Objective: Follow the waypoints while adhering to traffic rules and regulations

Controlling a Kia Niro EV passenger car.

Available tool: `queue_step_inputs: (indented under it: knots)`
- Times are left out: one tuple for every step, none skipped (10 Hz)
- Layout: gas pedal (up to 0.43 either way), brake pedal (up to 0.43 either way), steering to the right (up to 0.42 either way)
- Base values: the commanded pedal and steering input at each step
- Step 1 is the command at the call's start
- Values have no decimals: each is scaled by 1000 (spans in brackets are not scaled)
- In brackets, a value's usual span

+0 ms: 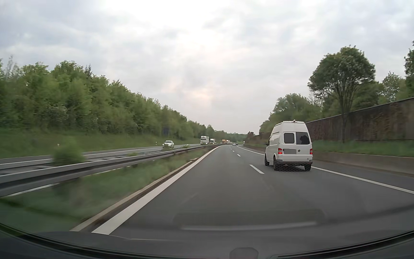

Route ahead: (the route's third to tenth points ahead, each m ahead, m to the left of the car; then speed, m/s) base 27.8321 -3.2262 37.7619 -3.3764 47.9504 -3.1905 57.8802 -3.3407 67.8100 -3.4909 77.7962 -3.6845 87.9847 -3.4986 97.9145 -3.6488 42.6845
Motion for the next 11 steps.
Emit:
queue_step_inputs:
  knots:
    - [449,0,1]
    - [449,0,2]
    - [449,0,2]
    - [449,0,1]
    - [449,0,1]
    - [449,0,1]
    - [449,0,1]
    - [449,0,1]
    - [449,0,1]
    - [449,0,1]
    - [461,0,1]
